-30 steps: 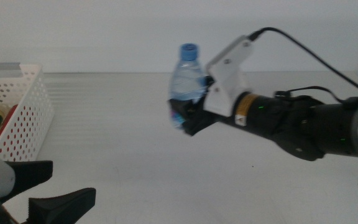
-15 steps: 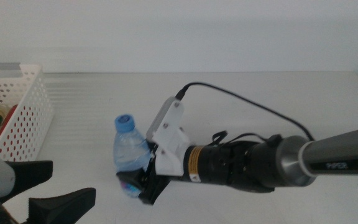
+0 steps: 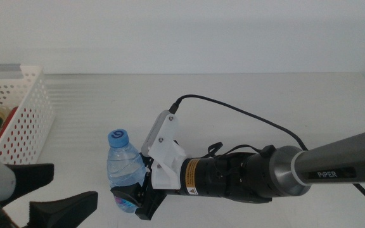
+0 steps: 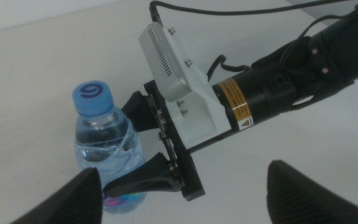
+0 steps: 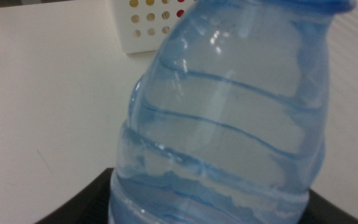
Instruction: Use arms to grab the bottles and put them into the dustbin to the left of the table.
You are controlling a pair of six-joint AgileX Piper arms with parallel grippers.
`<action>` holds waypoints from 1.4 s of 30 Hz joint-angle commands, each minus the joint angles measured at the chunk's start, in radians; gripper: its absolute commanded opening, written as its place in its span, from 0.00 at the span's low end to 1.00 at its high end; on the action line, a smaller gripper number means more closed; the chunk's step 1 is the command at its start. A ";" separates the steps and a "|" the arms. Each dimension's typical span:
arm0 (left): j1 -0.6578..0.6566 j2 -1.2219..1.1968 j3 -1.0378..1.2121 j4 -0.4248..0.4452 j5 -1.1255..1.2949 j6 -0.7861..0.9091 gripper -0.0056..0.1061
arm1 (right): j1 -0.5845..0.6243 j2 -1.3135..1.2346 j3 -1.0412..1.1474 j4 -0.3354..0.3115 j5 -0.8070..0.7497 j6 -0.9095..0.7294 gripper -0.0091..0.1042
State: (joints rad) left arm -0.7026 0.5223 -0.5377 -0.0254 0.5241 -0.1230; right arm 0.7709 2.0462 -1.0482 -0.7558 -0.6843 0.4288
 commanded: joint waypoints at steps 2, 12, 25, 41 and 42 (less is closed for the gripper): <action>-0.004 0.005 -0.030 -0.007 -0.074 -0.009 0.80 | 0.005 -0.060 -0.029 0.005 -0.044 -0.004 0.16; -0.004 0.005 -0.030 -0.007 -0.074 -0.009 0.80 | 0.005 -0.072 -0.027 -0.094 0.000 0.073 0.76; -0.004 0.005 -0.030 -0.007 -0.074 -0.009 0.80 | 0.002 -0.366 0.167 -0.111 0.161 0.081 0.77; -0.004 0.005 -0.030 -0.007 -0.074 -0.009 0.80 | 0.003 -0.963 0.341 0.017 0.585 0.219 0.73; -0.004 0.005 -0.030 -0.007 -0.074 -0.009 0.80 | 0.003 -0.999 0.350 0.110 0.612 0.178 0.72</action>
State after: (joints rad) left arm -0.7026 0.5223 -0.5377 -0.0254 0.5241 -0.1230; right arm 0.7734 1.1178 -0.6838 -0.7500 -0.0689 0.6432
